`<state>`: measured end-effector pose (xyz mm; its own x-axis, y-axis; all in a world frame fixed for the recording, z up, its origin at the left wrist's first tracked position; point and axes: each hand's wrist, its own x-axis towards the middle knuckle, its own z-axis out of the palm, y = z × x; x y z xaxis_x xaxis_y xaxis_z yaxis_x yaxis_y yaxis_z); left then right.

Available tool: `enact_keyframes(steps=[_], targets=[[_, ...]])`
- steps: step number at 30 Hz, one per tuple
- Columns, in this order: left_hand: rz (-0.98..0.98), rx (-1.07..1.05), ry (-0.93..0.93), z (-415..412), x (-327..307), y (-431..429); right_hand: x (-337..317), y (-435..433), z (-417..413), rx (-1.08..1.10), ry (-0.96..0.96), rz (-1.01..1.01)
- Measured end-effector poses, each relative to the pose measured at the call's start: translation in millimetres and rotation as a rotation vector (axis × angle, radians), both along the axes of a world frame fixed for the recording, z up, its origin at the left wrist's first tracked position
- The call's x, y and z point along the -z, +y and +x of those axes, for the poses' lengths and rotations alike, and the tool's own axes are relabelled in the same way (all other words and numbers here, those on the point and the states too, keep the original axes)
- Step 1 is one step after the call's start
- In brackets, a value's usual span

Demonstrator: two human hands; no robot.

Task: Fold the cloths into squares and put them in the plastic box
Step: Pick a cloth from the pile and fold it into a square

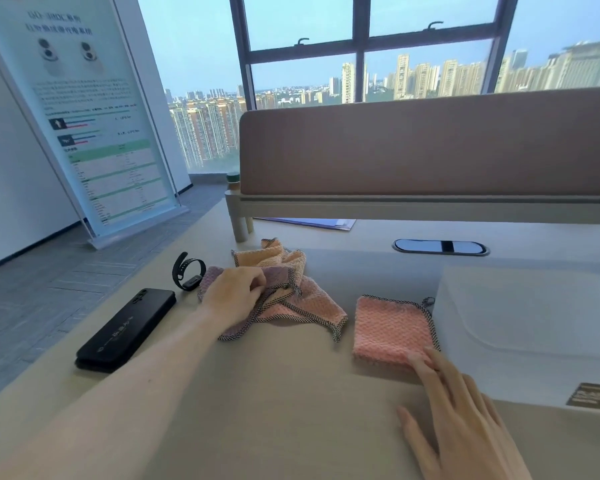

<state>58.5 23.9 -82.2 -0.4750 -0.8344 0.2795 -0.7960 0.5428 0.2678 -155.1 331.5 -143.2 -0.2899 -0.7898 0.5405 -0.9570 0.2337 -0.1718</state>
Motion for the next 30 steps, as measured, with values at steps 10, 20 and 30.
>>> enact_keyframes(steps=[10, 20, 30], targets=[[0.004, 0.087, -0.112, 1.0, 1.9, -13.7, -2.8, 2.6, 3.0, -0.106, 0.011, -0.085], [-0.174, 0.157, 0.292, 5.3, -48.4, 4.9, -30.1, -3.7, 9.3, -0.229, -0.141, -0.059], [-0.192, 0.564, 0.283, -5.3, -142.7, 120.4, -193.0, -81.3, 71.3, -0.501, -0.474, -0.077]])
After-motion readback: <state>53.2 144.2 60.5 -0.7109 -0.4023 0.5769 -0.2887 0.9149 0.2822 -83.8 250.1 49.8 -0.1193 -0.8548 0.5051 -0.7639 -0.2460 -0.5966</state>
